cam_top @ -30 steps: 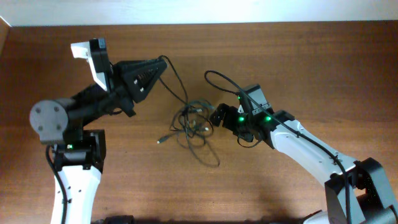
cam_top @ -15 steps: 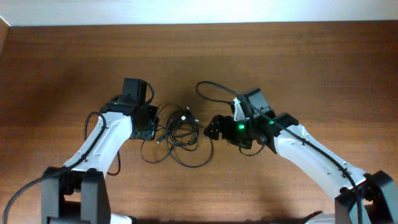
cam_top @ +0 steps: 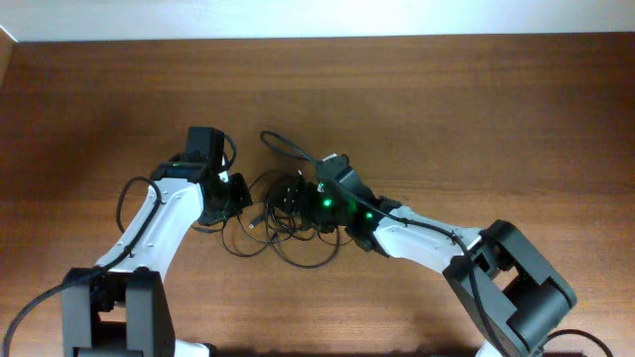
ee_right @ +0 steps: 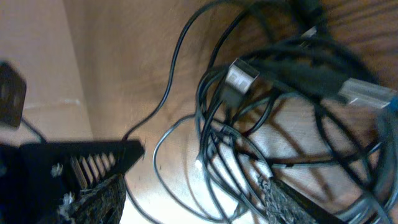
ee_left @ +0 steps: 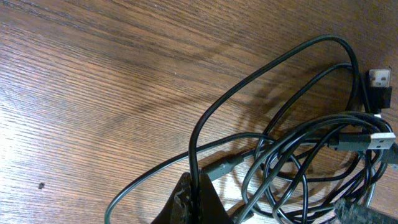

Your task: Untangle cables

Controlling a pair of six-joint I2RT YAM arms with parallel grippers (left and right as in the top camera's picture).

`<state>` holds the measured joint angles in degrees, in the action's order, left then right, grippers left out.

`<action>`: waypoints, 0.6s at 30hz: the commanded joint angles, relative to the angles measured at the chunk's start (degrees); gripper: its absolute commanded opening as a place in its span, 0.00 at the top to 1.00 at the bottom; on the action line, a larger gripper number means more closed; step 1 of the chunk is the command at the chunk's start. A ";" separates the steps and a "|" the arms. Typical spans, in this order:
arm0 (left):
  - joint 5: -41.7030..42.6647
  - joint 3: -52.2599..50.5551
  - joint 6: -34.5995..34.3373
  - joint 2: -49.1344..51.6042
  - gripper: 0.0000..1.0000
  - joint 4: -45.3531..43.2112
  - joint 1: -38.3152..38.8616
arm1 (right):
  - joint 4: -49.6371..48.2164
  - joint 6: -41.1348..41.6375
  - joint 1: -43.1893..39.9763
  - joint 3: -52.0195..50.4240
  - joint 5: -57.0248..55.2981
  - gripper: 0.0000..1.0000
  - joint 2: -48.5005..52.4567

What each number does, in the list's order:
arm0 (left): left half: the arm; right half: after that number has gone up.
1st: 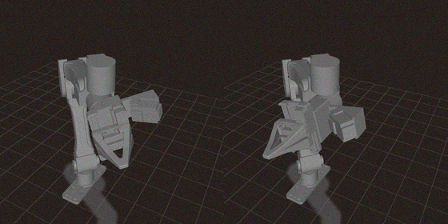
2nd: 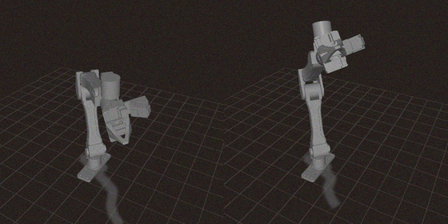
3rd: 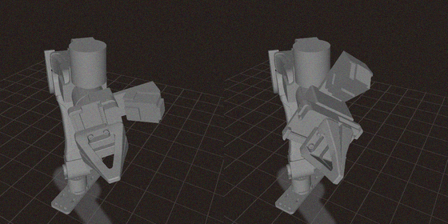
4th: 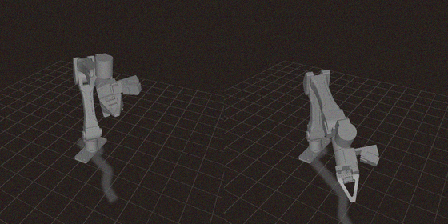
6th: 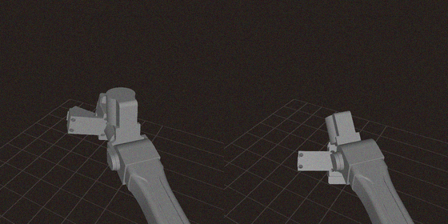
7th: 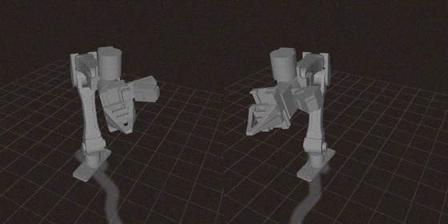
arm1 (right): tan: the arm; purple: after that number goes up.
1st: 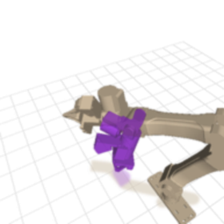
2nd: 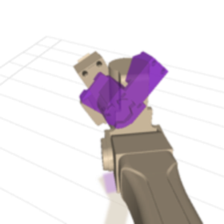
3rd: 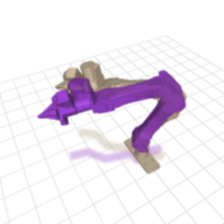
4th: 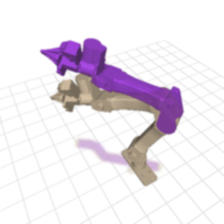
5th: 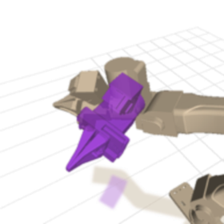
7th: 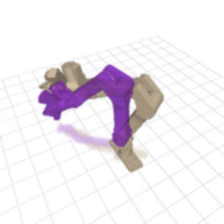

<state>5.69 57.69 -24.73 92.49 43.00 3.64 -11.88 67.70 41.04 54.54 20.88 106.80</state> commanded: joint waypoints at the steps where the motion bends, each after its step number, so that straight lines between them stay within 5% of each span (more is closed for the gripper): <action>1: 0.96 0.09 1.31 0.02 1.00 0.85 0.09 | -4.68 4.11 0.13 0.46 -7.15 0.28 3.13; 7: 2.47 0.09 2.36 0.02 1.00 2.14 0.11 | -6.36 16.59 -0.94 3.98 -12.68 0.28 11.65; 9: 4.31 0.09 2.58 0.02 1.00 2.12 0.11 | 0.90 18.53 -2.54 3.98 -13.88 0.66 11.67; 10: 5.03 0.09 3.34 0.02 1.00 2.12 0.11 | 2.10 18.51 -3.74 3.98 -14.03 0.73 11.67; 11: 6.58 0.09 5.40 0.02 1.00 2.16 0.11 | 2.69 18.16 -6.01 3.98 -13.42 0.92 11.67; 12: 6.54 0.09 5.64 0.02 1.00 2.51 0.09 | 3.17 17.18 -8.02 3.98 -13.14 0.96 11.67; 15: 5.42 0.11 8.35 0.00 1.00 2.51 -0.35 | 5.20 -0.44 -18.32 3.98 -4.46 0.96 10.21; 18: -1.66 1.70 8.35 -3.56 1.00 2.47 -7.13 | 25.00 -13.84 -31.28 3.98 -7.41 0.96 5.81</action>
<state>10.24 57.69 -17.65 92.47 45.17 1.30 7.64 63.68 14.81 60.34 18.61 112.12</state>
